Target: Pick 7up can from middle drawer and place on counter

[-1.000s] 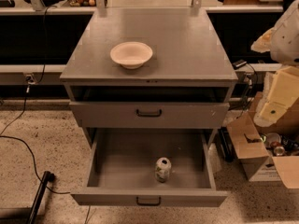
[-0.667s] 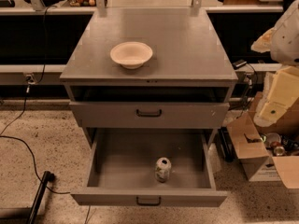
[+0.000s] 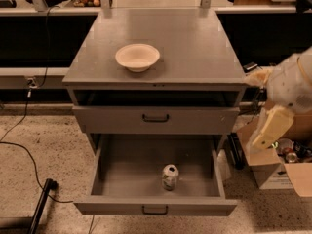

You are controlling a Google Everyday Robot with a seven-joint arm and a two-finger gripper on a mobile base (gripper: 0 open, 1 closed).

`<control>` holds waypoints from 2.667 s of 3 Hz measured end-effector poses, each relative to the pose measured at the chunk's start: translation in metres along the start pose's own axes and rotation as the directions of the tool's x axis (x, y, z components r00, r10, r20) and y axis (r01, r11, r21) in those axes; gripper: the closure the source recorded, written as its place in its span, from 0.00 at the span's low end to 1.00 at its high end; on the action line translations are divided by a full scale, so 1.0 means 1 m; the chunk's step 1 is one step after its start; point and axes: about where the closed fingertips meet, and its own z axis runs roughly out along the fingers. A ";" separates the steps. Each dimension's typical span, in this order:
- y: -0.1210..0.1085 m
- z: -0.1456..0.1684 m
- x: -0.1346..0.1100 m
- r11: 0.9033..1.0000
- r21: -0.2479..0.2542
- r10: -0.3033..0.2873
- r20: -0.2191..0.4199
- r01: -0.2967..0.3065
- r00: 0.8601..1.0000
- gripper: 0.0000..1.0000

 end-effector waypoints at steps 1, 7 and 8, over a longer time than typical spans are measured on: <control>0.017 0.058 0.024 1.000 -0.003 0.030 0.199 -0.030 0.980 0.00; -0.005 0.244 0.032 0.998 0.025 0.034 0.486 -0.053 0.873 0.00; 0.005 0.292 0.039 0.998 -0.037 0.070 0.490 -0.060 0.869 0.00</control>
Offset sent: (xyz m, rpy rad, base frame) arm -0.0042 0.0049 -0.0594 0.1774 -0.0244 0.0138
